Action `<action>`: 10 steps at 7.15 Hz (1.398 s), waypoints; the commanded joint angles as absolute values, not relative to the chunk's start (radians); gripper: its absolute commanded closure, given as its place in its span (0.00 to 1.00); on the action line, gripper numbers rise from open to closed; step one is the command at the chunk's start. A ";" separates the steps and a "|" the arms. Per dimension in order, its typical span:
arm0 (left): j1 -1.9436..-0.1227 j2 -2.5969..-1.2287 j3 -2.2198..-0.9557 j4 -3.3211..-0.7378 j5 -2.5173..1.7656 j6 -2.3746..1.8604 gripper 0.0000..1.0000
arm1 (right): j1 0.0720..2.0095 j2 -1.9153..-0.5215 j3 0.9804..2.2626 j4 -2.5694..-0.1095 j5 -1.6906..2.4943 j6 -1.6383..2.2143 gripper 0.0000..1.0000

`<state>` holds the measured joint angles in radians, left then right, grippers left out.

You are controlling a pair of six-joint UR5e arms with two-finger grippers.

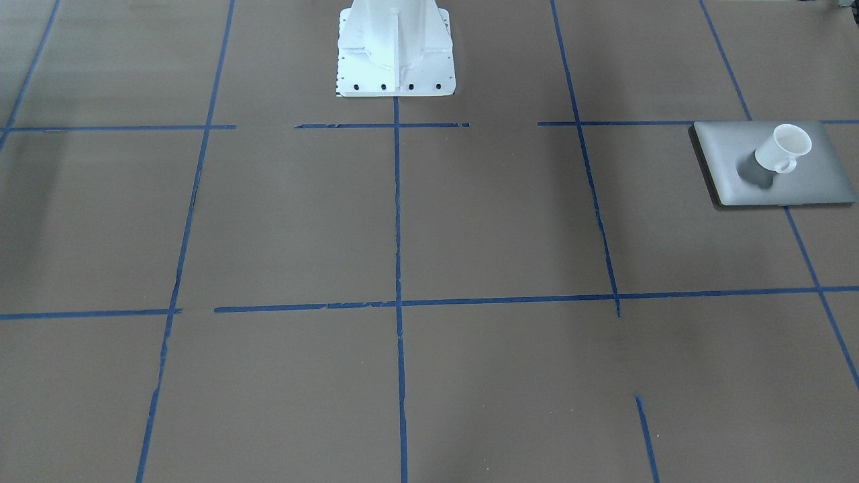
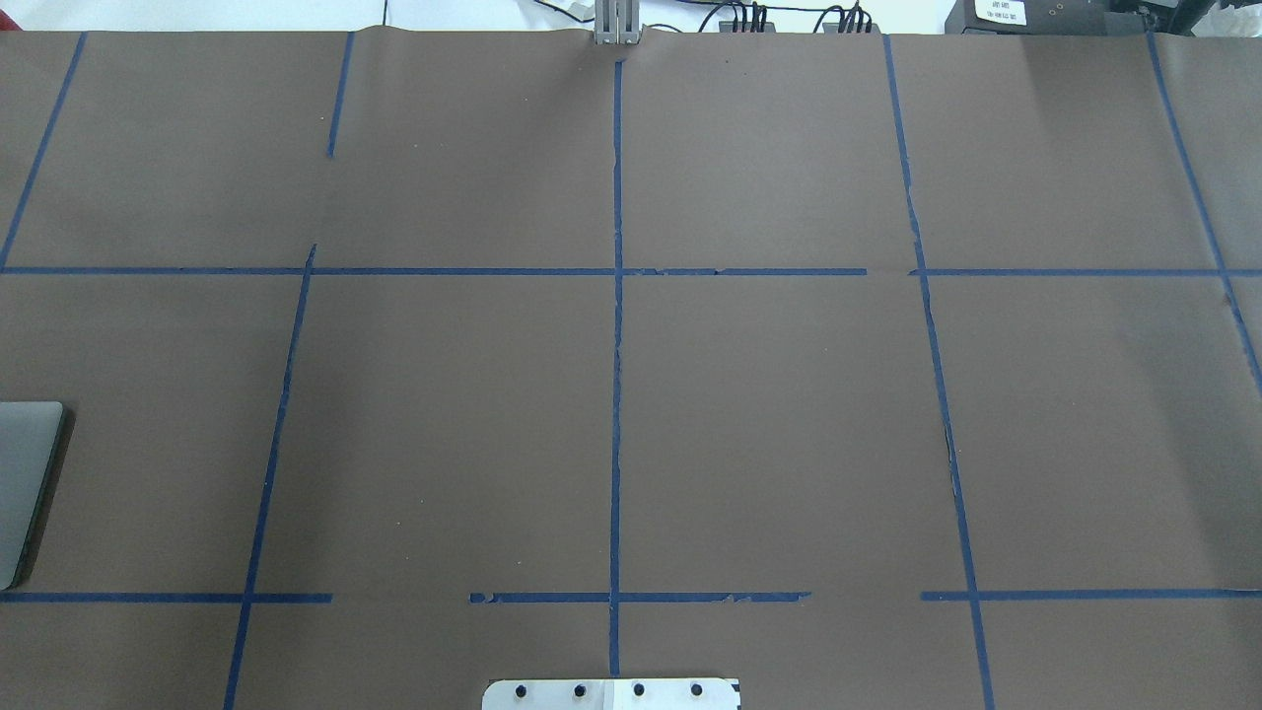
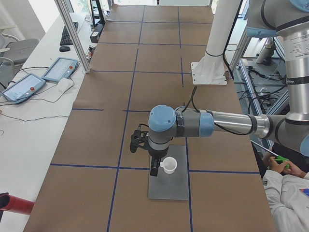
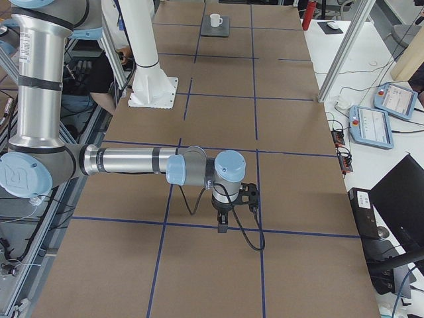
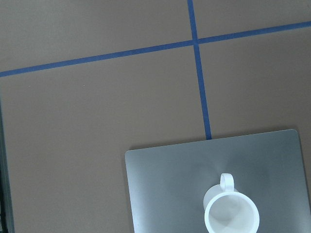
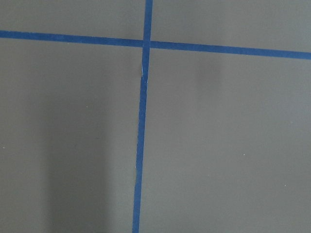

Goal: Place cup on laptop
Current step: 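Raise the left gripper away from the mug on the laptop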

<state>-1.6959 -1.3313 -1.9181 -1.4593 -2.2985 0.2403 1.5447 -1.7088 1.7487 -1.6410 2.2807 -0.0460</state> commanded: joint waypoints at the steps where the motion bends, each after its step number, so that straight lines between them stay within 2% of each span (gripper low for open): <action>1: -1.697 -1.338 -1.933 -1.454 -2.367 0.236 0.00 | 1.545 -1.709 1.749 -1.640 2.281 -0.046 0.00; 4: -1.698 -1.327 -2.006 -1.448 -2.367 0.232 0.00 | 1.545 -1.709 1.749 -1.640 2.281 -0.046 0.00; 10: -1.698 -1.327 -2.036 -1.448 -2.364 0.230 0.00 | 1.545 -1.709 1.749 -1.640 2.281 -0.046 0.00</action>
